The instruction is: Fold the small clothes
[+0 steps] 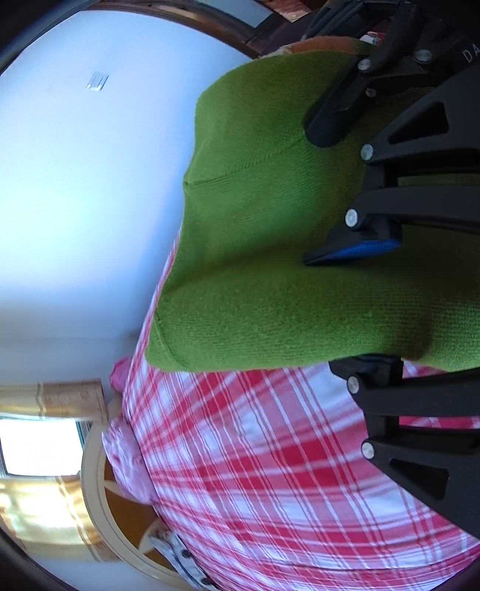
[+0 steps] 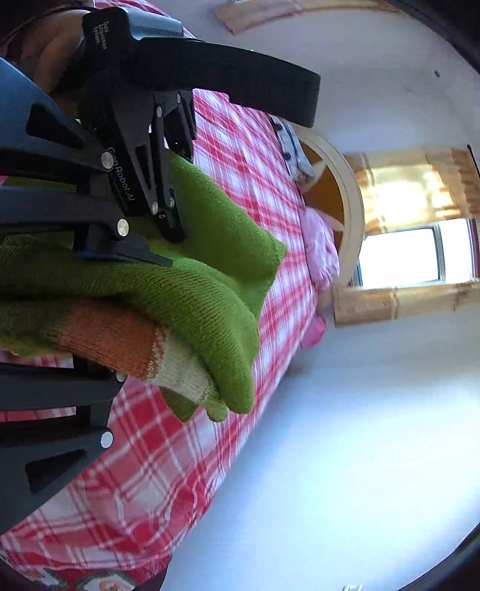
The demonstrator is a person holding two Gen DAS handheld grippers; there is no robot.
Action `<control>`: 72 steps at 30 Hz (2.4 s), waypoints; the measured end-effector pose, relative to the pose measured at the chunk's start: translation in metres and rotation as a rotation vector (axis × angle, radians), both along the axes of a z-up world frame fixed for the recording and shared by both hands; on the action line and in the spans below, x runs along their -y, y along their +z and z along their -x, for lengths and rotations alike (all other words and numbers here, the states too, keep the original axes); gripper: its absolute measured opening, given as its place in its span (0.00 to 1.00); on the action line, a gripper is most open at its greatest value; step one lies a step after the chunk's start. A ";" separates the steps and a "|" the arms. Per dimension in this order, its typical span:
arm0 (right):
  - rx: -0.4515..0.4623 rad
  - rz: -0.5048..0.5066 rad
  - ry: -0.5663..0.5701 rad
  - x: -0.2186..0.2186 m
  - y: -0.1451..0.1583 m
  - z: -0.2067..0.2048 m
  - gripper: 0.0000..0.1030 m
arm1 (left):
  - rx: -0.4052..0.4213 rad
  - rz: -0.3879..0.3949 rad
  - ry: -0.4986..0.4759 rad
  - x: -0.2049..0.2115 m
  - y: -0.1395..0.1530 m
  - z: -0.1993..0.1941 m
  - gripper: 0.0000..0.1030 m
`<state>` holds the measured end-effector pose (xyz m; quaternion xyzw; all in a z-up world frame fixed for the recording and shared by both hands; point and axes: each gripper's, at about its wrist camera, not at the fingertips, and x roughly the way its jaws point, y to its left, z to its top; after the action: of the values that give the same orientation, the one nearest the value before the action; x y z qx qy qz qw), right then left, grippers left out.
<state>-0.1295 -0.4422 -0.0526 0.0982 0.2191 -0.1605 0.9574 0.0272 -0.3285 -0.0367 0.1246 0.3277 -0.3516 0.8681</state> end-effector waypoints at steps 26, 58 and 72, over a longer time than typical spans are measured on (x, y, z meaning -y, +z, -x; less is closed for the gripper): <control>-0.187 -0.160 -0.170 0.116 -0.072 -0.038 0.30 | -0.001 -0.076 0.005 0.098 -0.050 -0.022 0.42; -0.172 -0.455 0.026 0.054 -0.087 0.030 0.25 | -0.421 0.033 -0.040 0.058 -0.051 0.034 0.44; -0.280 -0.357 -0.052 0.021 -0.074 0.070 0.42 | -0.211 -0.071 0.028 0.038 -0.038 0.066 0.65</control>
<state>-0.1999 -0.4629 -0.1271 0.2482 0.3722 -0.1559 0.8806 -0.0389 -0.3664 -0.0744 0.1131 0.4313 -0.3387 0.8285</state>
